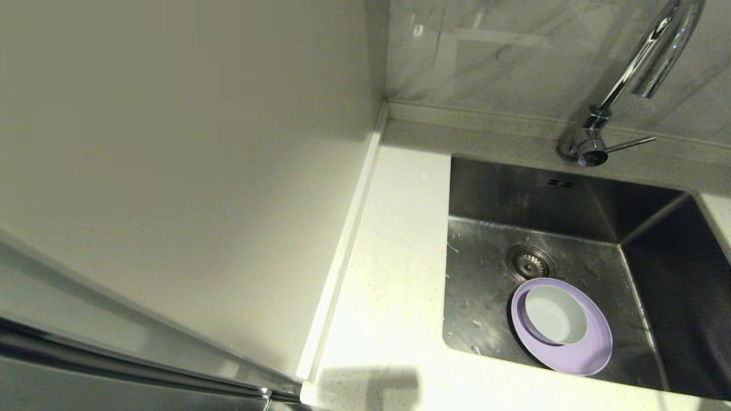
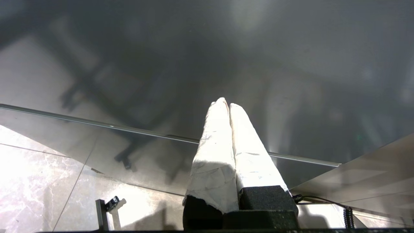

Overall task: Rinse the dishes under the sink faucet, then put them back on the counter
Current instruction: Place the bowl on the table

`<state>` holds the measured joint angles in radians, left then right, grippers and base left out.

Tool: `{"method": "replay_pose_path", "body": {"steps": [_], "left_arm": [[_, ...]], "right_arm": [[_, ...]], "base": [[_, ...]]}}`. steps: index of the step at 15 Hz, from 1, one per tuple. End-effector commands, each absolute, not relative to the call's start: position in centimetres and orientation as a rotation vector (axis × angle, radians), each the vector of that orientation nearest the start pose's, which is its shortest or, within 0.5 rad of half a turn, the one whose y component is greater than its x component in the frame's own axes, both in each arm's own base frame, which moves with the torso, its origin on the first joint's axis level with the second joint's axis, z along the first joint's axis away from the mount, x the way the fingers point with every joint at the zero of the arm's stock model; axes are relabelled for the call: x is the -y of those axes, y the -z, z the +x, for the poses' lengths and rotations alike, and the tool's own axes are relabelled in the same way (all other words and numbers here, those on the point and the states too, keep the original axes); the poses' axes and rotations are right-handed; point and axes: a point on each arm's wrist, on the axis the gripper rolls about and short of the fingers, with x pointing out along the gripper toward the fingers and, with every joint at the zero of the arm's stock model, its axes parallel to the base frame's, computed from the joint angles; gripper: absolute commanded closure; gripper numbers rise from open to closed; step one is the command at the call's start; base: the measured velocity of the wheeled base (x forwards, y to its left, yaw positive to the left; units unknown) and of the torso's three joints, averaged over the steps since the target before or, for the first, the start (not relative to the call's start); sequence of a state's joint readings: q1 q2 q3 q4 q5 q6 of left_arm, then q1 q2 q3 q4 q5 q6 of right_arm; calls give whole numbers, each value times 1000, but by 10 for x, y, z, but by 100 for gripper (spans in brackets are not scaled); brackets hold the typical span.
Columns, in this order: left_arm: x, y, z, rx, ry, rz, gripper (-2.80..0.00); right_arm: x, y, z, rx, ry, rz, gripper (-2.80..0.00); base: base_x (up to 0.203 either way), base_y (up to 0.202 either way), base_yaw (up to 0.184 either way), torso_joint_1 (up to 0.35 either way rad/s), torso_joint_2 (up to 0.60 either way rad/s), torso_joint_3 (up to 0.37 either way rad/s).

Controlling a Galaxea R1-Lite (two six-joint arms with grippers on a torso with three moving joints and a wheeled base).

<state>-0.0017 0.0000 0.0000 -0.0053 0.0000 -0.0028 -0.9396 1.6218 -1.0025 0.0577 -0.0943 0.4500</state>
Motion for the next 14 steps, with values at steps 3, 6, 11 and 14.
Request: {"method": "replay_pose_path", "body": {"steps": [3, 6, 11, 14], "left_arm": [[0, -75, -23, 3, 2, -3, 0], [0, -75, -23, 3, 2, -3, 0], [0, -75, -23, 3, 2, -3, 0], [0, -75, -23, 3, 2, -3, 0]], "right_arm": [[193, -227, 133, -303, 1129, 608, -280], [144, -254, 90, -165, 1129, 501, -280], [58, -292, 35, 40, 1036, 147, -280], [73, -293, 42, -16, 1101, 129, -280]], "base": [[0, 0, 0, 0, 0, 0], [0, 0, 0, 0, 0, 0], [0, 0, 0, 0, 0, 0], [0, 0, 0, 0, 0, 0]]}}
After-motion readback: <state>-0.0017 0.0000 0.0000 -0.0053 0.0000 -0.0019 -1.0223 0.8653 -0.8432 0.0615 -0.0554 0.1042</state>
